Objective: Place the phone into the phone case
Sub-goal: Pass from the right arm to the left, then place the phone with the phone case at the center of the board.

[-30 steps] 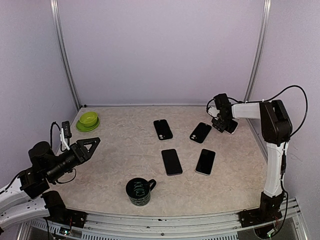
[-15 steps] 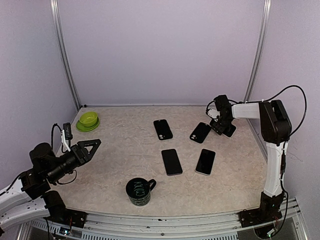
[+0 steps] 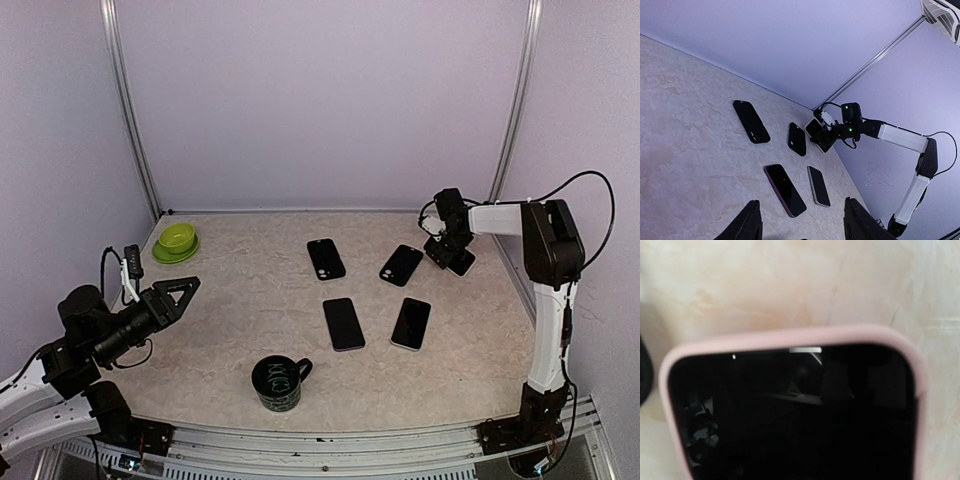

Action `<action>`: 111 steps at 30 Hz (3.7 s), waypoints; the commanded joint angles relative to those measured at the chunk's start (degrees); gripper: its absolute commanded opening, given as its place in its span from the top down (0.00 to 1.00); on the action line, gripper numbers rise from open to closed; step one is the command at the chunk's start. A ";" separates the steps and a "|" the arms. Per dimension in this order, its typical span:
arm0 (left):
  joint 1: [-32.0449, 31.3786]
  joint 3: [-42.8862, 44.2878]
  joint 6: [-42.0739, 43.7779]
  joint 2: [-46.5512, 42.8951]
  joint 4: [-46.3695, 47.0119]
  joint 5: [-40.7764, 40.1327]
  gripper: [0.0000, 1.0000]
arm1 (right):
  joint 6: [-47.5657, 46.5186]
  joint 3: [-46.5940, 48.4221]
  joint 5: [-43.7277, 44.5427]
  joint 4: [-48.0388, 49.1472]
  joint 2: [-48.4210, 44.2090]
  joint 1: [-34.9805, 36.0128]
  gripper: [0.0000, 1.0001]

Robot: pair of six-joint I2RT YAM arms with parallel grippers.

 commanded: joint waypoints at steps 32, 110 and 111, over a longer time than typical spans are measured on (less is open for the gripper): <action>-11.62 29.94 18.81 56.20 19.99 -1.51 0.01 | 56.75 -16.00 -32.16 27.88 -32.13 22.51 0.31; 30.96 53.40 24.32 83.55 -16.20 32.53 1.00 | 50.55 -37.70 -15.72 27.62 -48.64 29.65 0.00; 31.23 54.94 25.41 84.63 -18.20 31.98 1.00 | 50.34 -38.03 -15.58 27.66 -48.95 29.63 0.00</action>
